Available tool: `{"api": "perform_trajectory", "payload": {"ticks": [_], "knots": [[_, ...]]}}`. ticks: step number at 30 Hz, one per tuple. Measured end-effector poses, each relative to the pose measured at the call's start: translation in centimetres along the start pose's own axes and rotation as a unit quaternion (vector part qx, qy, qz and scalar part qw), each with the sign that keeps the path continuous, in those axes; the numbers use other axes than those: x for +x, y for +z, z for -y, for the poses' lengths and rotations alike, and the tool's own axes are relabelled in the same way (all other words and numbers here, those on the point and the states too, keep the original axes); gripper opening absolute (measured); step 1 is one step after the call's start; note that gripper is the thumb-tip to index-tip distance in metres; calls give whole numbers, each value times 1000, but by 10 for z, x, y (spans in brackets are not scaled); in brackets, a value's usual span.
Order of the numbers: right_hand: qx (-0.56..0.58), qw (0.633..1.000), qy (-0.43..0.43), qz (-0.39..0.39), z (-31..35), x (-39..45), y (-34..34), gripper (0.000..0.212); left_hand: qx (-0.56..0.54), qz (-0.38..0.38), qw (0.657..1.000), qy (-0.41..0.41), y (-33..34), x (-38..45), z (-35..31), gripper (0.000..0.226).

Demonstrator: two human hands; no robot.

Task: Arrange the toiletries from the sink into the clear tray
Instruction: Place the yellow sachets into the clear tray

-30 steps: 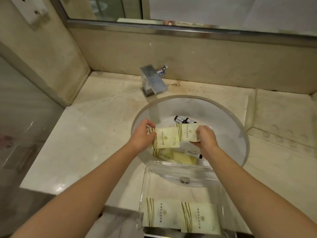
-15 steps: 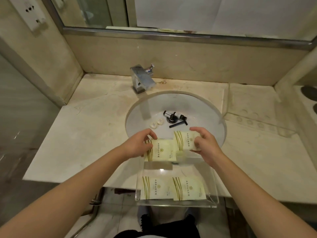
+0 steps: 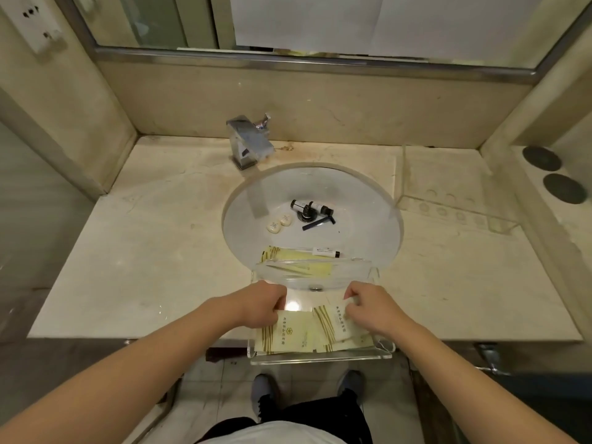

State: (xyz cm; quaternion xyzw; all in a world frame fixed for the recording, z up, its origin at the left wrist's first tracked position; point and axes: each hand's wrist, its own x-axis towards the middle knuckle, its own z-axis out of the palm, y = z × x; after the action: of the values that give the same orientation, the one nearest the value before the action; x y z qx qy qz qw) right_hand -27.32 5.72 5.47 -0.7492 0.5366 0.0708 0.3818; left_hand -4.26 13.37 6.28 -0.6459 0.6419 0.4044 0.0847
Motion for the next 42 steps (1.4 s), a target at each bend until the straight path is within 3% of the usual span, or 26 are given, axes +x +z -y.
{"api": "perform_trajectory", "payload": {"ticks": [3,7,10,16,28,32,36,39,42], "knots": [[-142,989,-39,-4,2,-5,2,25,55,-30,998,23,4,0,-2,8],[-257,958,-125,14,8,-3,1,45,124,-36,990,54,4,0,-7,40],[-266,946,-173,59,11,-1,4,46,134,-32,989,61,7,2,-6,40],[-239,950,-179,93,7,-3,6,58,128,-17,990,65,9,2,-3,36],[-234,947,-219,6,-3,2,20,57,127,-24,989,77,12,5,-6,46],[-170,953,-223,-117,4,13,18,31,55,-170,978,109,3,5,-7,32],[-98,953,-204,-201,16,35,9,10,-51,-322,943,73,-15,12,-3,19],[-53,959,-183,-209,29,54,-5,9,-126,-364,923,10,-31,27,9,13],[-32,974,-133,-181,38,79,-22,11,-174,-350,918,-62,-45,45,25,14]]}}
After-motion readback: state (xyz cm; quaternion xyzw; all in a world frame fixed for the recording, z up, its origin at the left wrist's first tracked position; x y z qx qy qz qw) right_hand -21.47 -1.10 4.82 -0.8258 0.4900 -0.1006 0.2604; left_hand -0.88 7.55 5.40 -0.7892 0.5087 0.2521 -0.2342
